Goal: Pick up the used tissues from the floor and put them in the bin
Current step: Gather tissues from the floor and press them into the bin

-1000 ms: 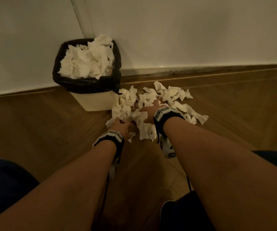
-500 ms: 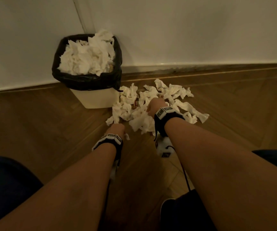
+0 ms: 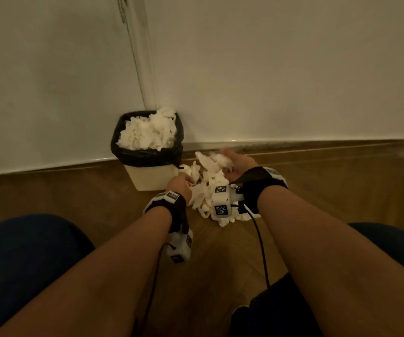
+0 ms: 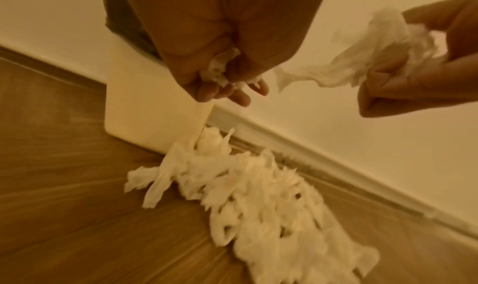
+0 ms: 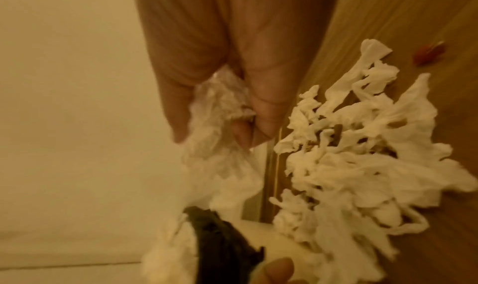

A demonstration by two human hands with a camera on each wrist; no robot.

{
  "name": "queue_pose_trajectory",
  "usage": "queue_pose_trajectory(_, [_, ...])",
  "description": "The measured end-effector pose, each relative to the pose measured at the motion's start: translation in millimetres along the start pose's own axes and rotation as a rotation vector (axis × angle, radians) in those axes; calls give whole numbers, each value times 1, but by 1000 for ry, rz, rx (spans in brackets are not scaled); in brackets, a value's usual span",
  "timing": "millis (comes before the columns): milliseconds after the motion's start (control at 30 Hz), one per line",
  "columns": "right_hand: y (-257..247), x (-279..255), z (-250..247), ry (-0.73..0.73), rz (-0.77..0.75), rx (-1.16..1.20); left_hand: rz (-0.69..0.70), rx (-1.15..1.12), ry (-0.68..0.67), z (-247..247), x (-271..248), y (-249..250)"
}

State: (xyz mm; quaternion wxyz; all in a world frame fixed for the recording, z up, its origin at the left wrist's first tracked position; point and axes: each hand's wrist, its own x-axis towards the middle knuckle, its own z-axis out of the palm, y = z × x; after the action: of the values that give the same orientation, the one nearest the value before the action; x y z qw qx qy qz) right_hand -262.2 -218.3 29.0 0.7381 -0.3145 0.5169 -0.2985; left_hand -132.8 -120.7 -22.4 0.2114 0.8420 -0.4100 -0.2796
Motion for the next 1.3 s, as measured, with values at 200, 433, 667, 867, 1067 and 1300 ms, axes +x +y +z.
queue_pose_trajectory(200, [-27, -49, 9, -163, -178, -168, 50, -79, 95, -45, -26, 38])
queue_pose_trajectory(433, [-47, -96, 18, -228, -215, 97, 135, -316, 184, -93, -52, 64])
queue_pose_trajectory(667, [-72, -133, 30, -260, -239, 102, 270, -358, 221, -135, -74, 81])
queue_pose_trajectory(867, [-84, -153, 32, -166, -368, -148, 355, -225, 272, -164, -82, 84])
queue_pose_trajectory(1067, [-90, -153, 27, -239, -339, -17, 298, -349, 290, -179, -77, 79])
queue_pose_trajectory(1300, [-99, -146, 31, -222, -453, -269, 255, -700, 271, -200, -68, 77])
